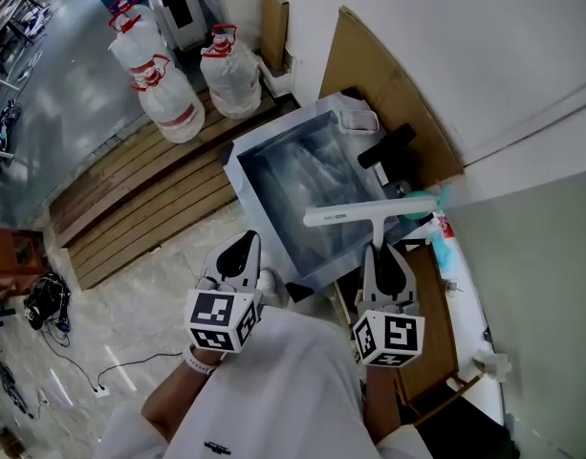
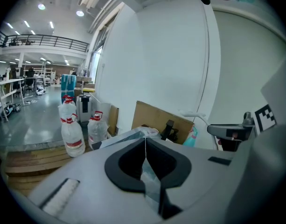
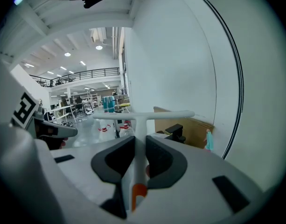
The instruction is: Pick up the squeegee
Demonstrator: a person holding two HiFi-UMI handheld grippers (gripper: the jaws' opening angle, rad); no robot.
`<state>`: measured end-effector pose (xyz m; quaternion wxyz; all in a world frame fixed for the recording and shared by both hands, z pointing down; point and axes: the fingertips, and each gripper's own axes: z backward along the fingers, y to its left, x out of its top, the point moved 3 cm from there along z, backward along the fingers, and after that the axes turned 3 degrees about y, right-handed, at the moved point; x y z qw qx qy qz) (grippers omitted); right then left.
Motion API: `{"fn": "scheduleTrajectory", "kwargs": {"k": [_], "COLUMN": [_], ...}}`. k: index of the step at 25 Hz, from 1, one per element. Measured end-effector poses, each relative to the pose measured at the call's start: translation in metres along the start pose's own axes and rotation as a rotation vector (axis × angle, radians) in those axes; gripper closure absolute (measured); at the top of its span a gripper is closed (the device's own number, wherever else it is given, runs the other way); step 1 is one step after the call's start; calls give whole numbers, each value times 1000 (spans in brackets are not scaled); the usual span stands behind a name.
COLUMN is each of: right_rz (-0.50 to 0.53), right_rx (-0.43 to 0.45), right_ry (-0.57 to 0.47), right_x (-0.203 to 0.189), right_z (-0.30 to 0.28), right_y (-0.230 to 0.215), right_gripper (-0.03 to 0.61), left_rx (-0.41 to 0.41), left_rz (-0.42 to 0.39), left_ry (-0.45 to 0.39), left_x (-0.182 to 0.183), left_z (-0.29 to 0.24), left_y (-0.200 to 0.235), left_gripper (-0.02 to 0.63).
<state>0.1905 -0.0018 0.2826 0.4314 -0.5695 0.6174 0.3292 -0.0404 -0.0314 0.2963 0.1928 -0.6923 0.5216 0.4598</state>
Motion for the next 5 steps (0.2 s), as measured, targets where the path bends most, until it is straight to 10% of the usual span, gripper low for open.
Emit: {"fn": "scheduleTrajectory", "kwargs": {"k": [5], "right_rz": [-5], "right_rx": [6], "right_ry": [10], "right_x": [-4], "right_z": [-1], "right_y": [0], "right_gripper": [512], "left_rx": [-5], "left_rz": [0], "left_ry": [0], "left_x": [-1], "left_z": [-2], "left_y": [-2], "left_gripper": [603]}}
